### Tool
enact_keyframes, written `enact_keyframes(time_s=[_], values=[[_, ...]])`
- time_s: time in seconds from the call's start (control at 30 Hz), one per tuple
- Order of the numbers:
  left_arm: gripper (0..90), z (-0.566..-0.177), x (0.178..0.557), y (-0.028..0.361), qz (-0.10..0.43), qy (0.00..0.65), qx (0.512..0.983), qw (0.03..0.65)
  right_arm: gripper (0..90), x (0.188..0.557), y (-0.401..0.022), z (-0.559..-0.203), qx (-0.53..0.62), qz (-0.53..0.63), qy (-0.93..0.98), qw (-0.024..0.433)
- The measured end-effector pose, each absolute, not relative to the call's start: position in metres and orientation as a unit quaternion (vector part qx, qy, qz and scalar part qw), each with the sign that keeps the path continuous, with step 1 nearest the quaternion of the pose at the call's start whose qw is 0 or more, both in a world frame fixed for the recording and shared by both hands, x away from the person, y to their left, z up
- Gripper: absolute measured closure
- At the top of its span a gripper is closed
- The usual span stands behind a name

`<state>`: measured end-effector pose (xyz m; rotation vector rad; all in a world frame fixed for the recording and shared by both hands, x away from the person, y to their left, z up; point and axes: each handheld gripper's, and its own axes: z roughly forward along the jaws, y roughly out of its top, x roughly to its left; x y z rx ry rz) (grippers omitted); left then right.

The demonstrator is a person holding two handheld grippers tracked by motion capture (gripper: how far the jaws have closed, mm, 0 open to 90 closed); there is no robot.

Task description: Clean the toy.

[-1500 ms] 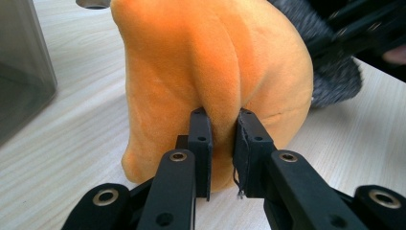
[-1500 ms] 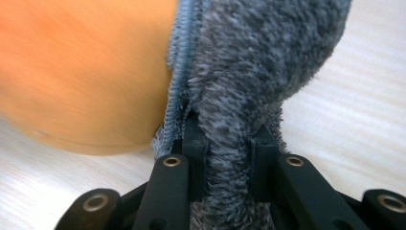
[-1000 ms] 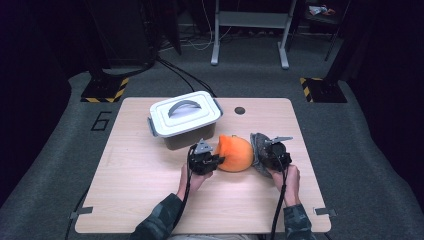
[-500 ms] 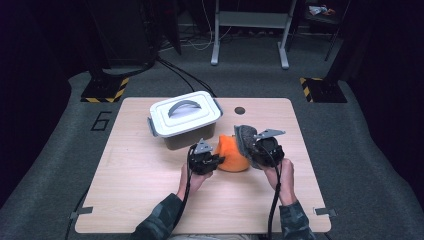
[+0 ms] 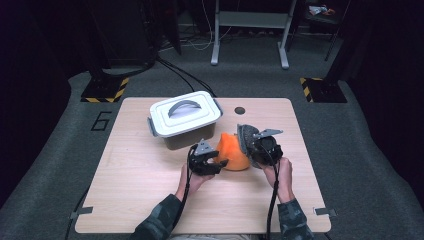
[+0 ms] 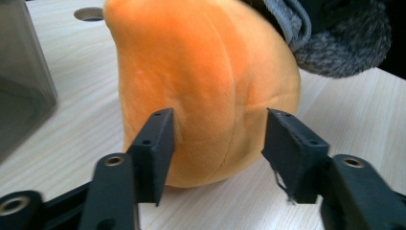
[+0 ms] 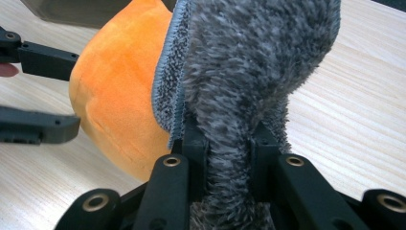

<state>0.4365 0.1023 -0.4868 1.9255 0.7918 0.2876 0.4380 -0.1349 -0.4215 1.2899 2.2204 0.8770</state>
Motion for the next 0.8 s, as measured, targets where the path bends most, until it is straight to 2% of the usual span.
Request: enact_keyframes(time_s=[0.07, 0.13, 0.27, 0.37, 0.5, 0.67, 0.8], values=[[41.5, -0.489, 0.436, 0.102, 0.125, 0.329, 0.797, 0.491, 74.4, 0.439, -0.135, -0.422, 0.463, 0.317, 0.8, 0.212], [45.6, -0.492, 0.436, 0.101, 0.132, 0.328, 0.8, 0.484, 74.4, 0.439, -0.136, -0.422, 0.462, 0.317, 0.8, 0.213], [68.6, -0.495, 0.437, 0.101, 0.137, 0.328, 0.799, 0.485, 74.3, 0.44, -0.136, -0.422, 0.466, 0.318, 0.797, 0.214], [78.9, -0.494, 0.436, 0.1, 0.14, 0.33, 0.798, 0.483, 74.2, 0.439, -0.136, -0.42, 0.47, 0.324, 0.792, 0.214], [81.5, -0.491, 0.436, 0.1, 0.136, 0.338, 0.796, 0.484, 74.1, 0.434, -0.136, -0.411, 0.463, 0.335, 0.79, 0.221], [81.9, -0.484, 0.434, 0.098, 0.105, 0.349, 0.786, 0.499, 74.1, 0.426, -0.126, -0.396, 0.436, 0.357, 0.797, 0.218], [81.8, -0.48, 0.432, 0.094, 0.109, 0.337, 0.793, 0.495, 73.9, 0.421, -0.111, -0.391, 0.411, 0.36, 0.81, 0.211]])
